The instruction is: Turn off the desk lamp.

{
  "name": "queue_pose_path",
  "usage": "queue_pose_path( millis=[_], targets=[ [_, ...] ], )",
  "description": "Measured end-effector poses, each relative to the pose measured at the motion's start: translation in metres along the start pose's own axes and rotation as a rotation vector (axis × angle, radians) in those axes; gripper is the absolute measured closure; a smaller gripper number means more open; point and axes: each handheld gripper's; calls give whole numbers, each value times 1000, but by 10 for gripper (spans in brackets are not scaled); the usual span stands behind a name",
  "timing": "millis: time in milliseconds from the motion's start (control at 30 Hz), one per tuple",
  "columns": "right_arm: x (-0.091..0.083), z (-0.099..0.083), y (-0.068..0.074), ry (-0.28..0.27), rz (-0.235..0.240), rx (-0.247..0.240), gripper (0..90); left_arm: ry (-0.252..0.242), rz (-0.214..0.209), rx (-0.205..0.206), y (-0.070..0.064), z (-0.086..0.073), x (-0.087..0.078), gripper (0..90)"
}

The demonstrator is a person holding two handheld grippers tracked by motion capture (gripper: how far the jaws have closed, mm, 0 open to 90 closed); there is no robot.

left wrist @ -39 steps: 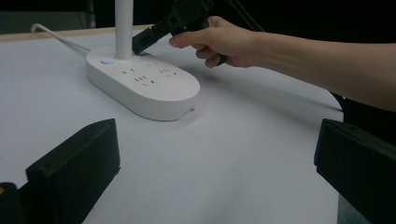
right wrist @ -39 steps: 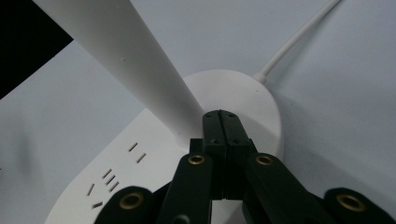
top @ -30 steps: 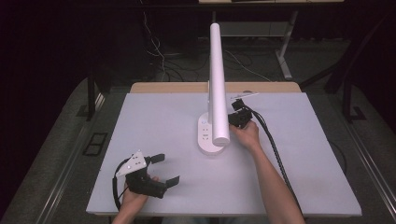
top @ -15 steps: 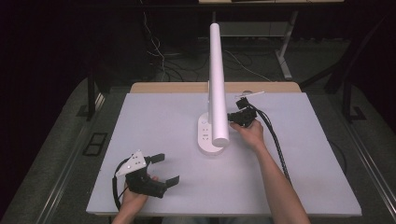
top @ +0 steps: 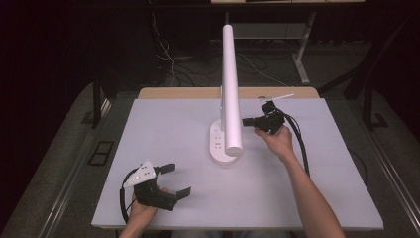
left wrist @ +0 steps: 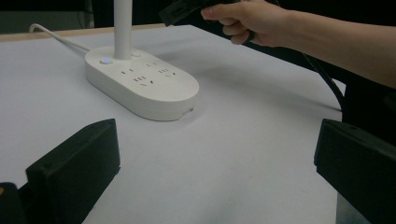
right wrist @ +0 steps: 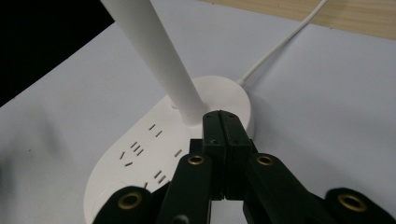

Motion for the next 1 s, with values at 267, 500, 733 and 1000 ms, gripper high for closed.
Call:
queue_pose_path(
  millis=[267,500,733,1000],
  targets=[
    [-28,-10,7,-26,11,-10,776,4,0,5,-1,0,1,0],
    [-44,-19,18,-31,0,-20,560,5,0,7,-2,0,1,0],
    [-58,-33,31,-28,-70,-24,149,5,3,6,-2,0,1,0],
    [-73,-54,44,0,-53,-57,6,8,8,2,-2,-1,0,0]
  ],
)
Point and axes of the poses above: each handheld gripper's, and its own axes: x roughly forward along the jaws, z roughly out of its top, y roughly to its left, and after that the axes turned 9 degrees about z, right-handed
